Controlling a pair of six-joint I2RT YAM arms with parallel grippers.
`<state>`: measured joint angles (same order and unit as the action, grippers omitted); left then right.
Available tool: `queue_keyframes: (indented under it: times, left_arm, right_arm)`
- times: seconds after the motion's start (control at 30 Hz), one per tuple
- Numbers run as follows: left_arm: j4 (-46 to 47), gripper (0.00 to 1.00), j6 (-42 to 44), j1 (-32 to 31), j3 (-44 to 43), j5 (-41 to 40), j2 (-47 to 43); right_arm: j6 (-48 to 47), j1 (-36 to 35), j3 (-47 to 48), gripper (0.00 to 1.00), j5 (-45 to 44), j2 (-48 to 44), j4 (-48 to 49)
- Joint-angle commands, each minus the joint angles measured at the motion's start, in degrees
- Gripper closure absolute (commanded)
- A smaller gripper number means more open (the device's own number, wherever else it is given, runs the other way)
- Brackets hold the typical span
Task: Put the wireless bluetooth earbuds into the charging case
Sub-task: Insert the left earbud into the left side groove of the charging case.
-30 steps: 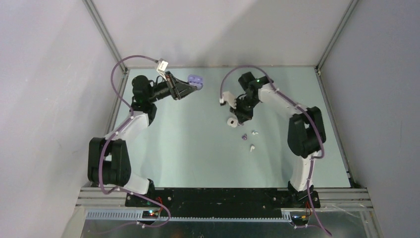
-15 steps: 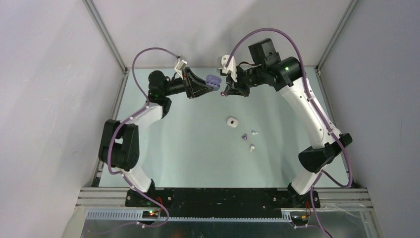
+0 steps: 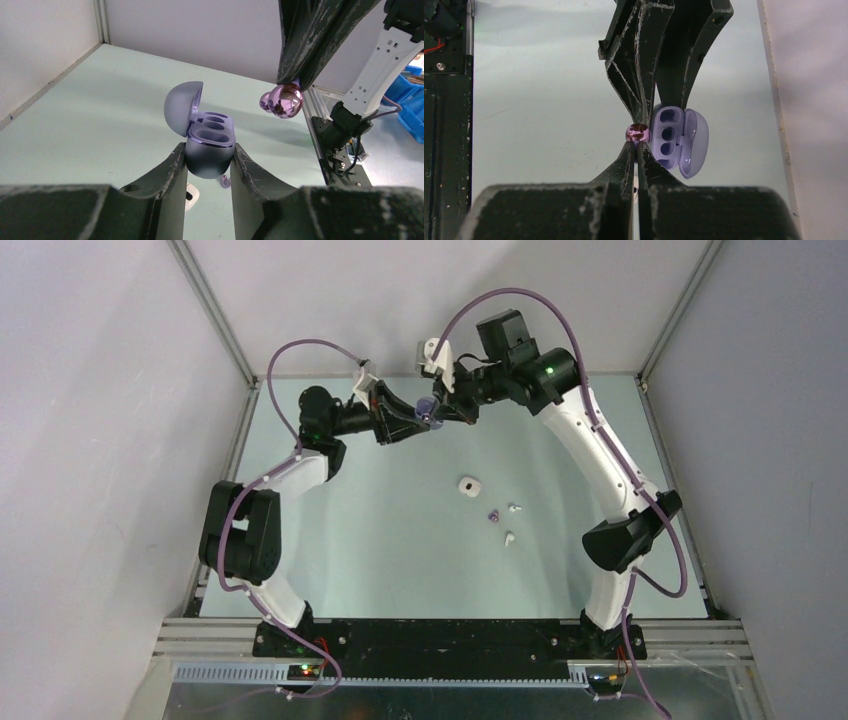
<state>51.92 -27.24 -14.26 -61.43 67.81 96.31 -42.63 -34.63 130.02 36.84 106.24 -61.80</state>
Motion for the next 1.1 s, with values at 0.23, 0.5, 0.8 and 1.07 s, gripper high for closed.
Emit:
queue_keyframes:
  times: [0.23, 0.5, 0.8, 1.07]
  left_arm:
    - [2.1, 1.0, 3.4, -0.6, 1.0, 1.2, -3.9]
    - [1.7, 1.0, 3.9, -0.7, 1.4, 1.2, -4.5]
    - [1.7, 1.0, 3.4, -0.7, 1.3, 0.8, -4.6]
    - [1.3, 1.0, 3.8, -0.7, 0.9, 1.1, -4.4]
  right_arm:
    - [1.0, -0.7, 1.1, 1.0, -1.7, 1.1, 5.2]
    - [2.8, 0.0, -0.2, 1.0, -1.7, 2.3, 7.5]
    - [2.5, 0.6, -0.6, 1.0, 0.1, 3.7, 6.1]
    - [0.9, 0.8, -1.4, 0.9, -1.1, 4.4, 5.5]
